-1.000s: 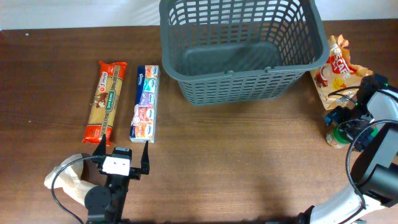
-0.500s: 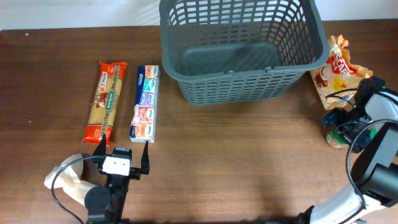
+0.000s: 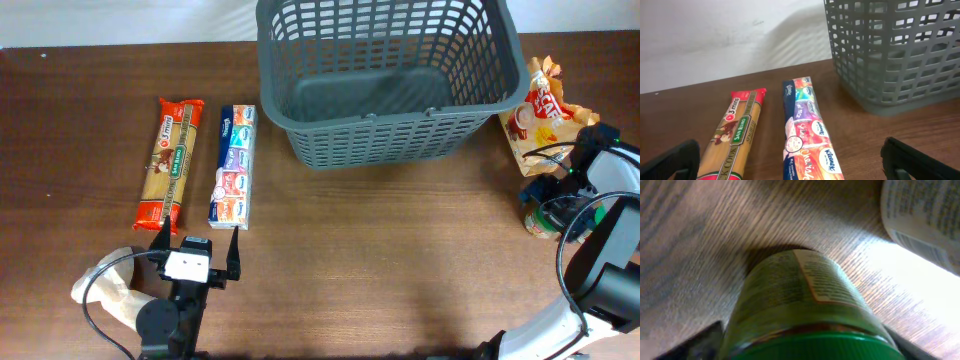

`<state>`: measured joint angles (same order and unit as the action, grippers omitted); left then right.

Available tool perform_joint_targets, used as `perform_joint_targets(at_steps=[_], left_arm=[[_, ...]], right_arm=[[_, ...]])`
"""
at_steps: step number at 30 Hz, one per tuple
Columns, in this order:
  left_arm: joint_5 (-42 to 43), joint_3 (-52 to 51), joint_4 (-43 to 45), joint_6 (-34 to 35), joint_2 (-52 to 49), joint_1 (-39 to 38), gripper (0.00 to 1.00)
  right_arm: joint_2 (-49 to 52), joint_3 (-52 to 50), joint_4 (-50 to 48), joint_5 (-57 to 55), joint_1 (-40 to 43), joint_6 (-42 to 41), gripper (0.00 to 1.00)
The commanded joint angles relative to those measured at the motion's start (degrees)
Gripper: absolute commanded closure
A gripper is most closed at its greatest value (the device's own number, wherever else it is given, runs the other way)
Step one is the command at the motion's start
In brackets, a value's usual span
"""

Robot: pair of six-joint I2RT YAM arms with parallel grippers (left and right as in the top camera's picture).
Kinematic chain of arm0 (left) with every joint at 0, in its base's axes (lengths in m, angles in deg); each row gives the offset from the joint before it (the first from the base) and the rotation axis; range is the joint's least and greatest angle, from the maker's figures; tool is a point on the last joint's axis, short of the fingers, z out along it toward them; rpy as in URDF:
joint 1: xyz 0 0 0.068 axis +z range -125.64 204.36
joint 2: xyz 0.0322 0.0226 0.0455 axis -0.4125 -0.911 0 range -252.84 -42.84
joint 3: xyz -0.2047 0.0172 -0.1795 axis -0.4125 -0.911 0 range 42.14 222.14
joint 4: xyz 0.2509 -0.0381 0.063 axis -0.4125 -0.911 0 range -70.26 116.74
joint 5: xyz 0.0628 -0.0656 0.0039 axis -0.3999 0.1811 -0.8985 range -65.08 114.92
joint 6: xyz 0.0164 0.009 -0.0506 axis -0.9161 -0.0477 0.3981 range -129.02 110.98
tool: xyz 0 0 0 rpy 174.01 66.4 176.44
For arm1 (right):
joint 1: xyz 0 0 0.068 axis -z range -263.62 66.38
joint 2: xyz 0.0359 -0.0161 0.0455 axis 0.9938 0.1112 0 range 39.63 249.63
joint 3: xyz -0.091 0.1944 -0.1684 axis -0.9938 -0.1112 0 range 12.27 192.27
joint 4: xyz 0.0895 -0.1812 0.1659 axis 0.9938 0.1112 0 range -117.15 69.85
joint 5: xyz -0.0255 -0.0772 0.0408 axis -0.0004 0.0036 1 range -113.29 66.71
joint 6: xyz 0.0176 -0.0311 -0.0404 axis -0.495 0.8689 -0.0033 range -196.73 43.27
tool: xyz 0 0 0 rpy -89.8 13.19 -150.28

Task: Pack container
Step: 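Lower the right gripper and close it around the green-lidded jar, then lift the jar with the right gripper and carry it over the basket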

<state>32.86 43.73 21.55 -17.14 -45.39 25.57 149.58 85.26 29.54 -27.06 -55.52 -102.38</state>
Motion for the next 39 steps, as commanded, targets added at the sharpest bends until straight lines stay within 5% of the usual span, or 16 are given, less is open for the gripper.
perform_joint_targets(at_steps=[1, 7, 8, 10, 24, 39], left_arm=[[-0.2, -0.5, 0.0, -0.1, -0.1, 0.3, 0.01], [-0.2, -0.5, 0.0, -0.1, -0.1, 0.3, 0.01], [-0.2, -0.5, 0.0, -0.1, -0.1, 0.3, 0.01], [-0.2, -0.5, 0.0, -0.1, -0.1, 0.3, 0.01], [-0.2, -0.5, 0.0, -0.1, -0.1, 0.3, 0.01], [-0.2, -0.5, 0.0, -0.1, -0.1, 0.3, 0.01]], right_arm=[[0.5, -0.3, -0.2, 0.1, 0.0, 0.4, 0.39], [0.5, -0.3, -0.2, 0.1, 0.0, 0.4, 0.65], [0.5, -0.3, -0.2, 0.0, 0.0, 0.4, 0.80], [0.5, -0.3, -0.1, 0.1, 0.1, 0.4, 0.95], [0.1, 7.6, 5.7, 0.1, 0.0, 2.9, 0.96], [-0.2, 50.5, 31.3, 6.7, -0.1, 8.7, 0.96]])
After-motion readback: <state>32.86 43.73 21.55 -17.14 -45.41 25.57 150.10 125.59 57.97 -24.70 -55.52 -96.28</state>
